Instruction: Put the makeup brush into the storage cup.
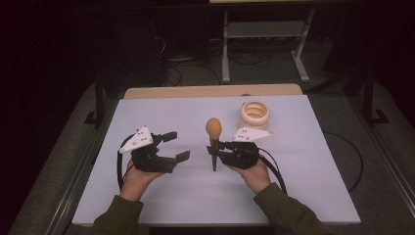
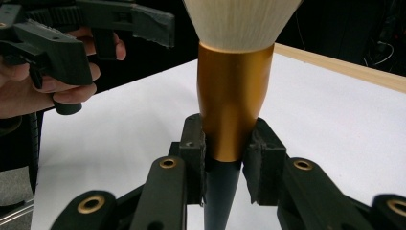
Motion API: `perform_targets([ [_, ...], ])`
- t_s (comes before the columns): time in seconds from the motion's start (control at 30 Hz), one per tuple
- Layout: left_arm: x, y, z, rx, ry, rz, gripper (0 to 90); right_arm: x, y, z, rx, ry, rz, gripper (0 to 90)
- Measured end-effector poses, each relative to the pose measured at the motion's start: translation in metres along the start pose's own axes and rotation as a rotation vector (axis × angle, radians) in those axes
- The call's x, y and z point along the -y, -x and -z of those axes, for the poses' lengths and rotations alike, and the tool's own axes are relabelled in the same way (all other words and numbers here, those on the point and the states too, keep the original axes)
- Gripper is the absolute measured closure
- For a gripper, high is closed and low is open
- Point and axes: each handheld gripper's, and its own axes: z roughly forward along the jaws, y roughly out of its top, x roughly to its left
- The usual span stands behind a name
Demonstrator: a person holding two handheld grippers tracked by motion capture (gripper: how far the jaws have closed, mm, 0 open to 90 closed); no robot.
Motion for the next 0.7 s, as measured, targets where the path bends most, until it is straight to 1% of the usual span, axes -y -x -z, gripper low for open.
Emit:
perform_targets([
  [0.1, 0.003, -0.003, 0.007, -0.016, 0.007, 0.008, 16.6, -0.001, 0.001, 0.001, 0.000, 0.000, 0.010, 70.5],
  [0.2, 0.007, -0.004, 0.015, -0.030, 0.002, 0.015, 16.6, -0.001, 0.000, 0.002, -0.004, -0.002, 0.010, 70.5],
  [0.27, 0.007, -0.004, 0.015, -0.030, 0.002, 0.015, 16.6, -0.001, 0.000, 0.002, -0.004, -0.004, 0.013, 70.5],
  [0.3, 0.014, -0.005, 0.024, -0.050, 0.004, 0.017, 16.6, -0.002, 0.000, 0.002, -0.004, -0.003, 0.023, 70.5],
  [0.37, 0.018, -0.005, 0.029, -0.065, 0.010, 0.020, 16.6, -0.002, 0.000, 0.003, -0.010, -0.004, 0.023, 70.5],
  [0.4, 0.020, -0.006, 0.032, -0.070, 0.009, 0.017, 16.3, -0.002, 0.000, 0.003, -0.007, -0.005, 0.025, 70.5],
  [0.47, 0.025, -0.006, 0.038, -0.082, 0.008, 0.024, 15.2, -0.003, 0.000, 0.004, -0.008, -0.007, 0.027, 70.5],
  [0.53, 0.030, -0.006, 0.043, -0.099, -0.004, 0.026, 13.4, -0.003, 0.000, 0.004, -0.007, -0.006, 0.028, 70.5],
  [0.6, 0.035, -0.006, 0.047, -0.110, -0.015, 0.029, 12.0, -0.004, 0.000, 0.004, -0.008, -0.010, 0.027, 70.5],
  [0.63, 0.038, -0.006, 0.049, -0.115, -0.010, 0.035, 11.0, -0.004, 0.000, 0.004, -0.009, -0.012, 0.028, 70.5],
  [0.7, 0.042, -0.005, 0.052, -0.122, -0.017, 0.036, 10.1, -0.005, 0.000, 0.005, -0.008, -0.012, 0.031, 70.5],
])
